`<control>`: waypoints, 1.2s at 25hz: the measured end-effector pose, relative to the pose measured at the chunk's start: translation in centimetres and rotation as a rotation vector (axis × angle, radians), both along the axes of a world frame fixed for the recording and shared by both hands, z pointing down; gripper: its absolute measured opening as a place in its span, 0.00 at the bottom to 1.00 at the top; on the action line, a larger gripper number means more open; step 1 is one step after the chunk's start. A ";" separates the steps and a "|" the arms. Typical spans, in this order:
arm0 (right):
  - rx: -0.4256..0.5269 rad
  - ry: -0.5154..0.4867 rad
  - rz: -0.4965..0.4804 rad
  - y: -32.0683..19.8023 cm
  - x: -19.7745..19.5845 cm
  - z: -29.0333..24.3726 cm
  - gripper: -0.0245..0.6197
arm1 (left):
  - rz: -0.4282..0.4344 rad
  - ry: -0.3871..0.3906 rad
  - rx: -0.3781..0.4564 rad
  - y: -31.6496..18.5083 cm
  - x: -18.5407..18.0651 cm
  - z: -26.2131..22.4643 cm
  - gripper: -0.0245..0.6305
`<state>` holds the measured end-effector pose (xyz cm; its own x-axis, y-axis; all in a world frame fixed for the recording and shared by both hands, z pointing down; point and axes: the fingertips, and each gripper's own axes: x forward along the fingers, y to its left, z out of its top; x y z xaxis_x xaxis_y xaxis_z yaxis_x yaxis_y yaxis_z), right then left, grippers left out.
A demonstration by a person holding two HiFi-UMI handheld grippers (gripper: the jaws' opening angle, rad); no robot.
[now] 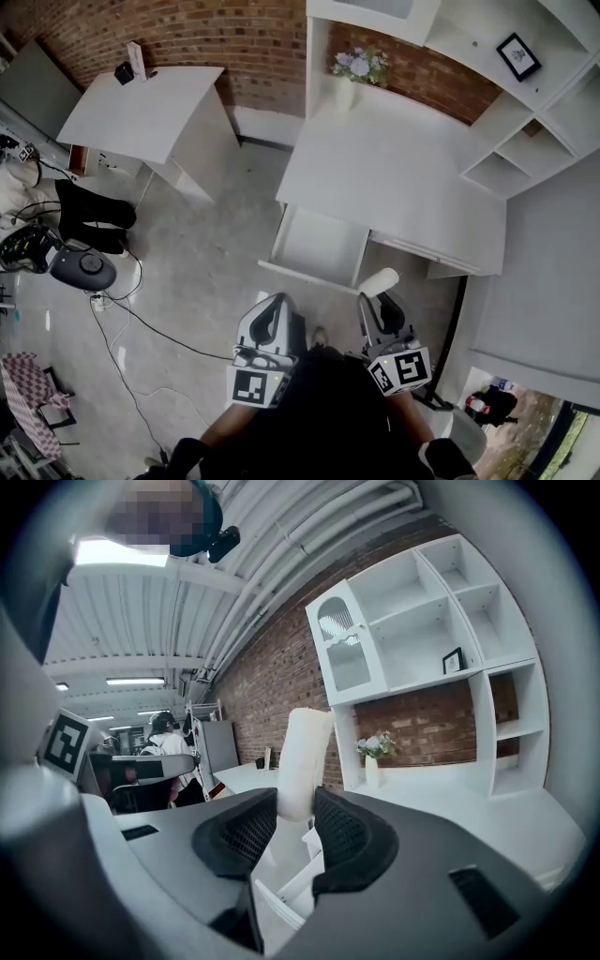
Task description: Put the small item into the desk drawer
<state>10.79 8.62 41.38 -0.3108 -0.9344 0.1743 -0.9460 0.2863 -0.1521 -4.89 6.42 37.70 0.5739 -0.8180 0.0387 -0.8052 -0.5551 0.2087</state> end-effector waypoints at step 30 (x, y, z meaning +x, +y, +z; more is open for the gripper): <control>-0.259 0.137 -0.297 -17.9 -1.3 8.6 0.26 | -0.072 -0.017 -0.059 -16.8 -0.4 2.3 0.07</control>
<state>9.53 -9.31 49.97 -0.5176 -0.7276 0.4502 -0.8446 0.5186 -0.1329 -5.25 -10.40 39.98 0.5127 -0.8531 0.0970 -0.8463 -0.4830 0.2248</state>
